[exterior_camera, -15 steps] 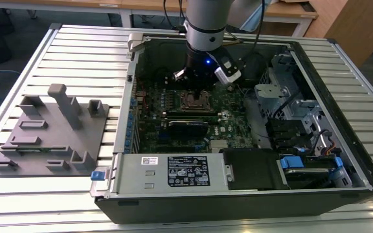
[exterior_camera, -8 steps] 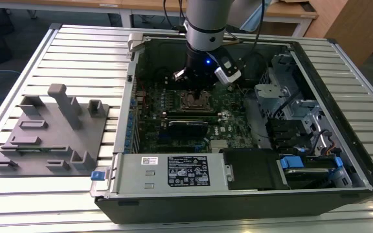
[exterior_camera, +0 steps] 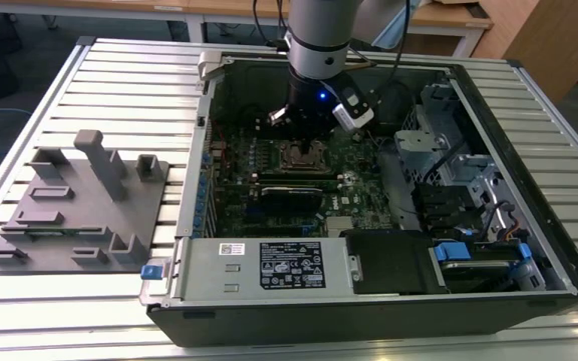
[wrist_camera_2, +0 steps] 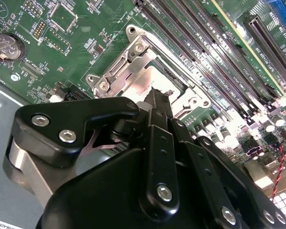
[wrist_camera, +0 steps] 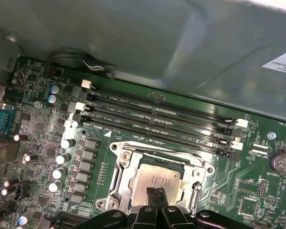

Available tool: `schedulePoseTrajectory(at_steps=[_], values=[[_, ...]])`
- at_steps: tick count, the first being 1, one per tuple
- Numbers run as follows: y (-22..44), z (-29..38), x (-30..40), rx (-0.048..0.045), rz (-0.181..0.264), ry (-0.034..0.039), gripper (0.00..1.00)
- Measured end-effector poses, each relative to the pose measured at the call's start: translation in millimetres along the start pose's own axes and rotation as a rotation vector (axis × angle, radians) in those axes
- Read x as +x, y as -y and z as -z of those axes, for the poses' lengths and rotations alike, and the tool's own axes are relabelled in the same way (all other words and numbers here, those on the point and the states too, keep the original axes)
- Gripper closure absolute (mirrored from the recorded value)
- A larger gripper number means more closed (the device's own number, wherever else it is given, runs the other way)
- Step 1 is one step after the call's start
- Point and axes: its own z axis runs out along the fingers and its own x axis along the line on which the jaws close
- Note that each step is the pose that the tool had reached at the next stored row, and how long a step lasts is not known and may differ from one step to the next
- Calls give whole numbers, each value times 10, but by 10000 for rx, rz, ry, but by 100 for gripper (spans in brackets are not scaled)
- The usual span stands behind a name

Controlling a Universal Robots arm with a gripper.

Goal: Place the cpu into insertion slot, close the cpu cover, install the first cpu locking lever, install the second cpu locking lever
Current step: 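Install the first cpu locking lever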

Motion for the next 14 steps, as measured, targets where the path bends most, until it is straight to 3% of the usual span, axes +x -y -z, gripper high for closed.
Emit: schedulePoseTrajectory(at_steps=[14], values=[[0, 0, 0, -3, 102, -3, 90]])
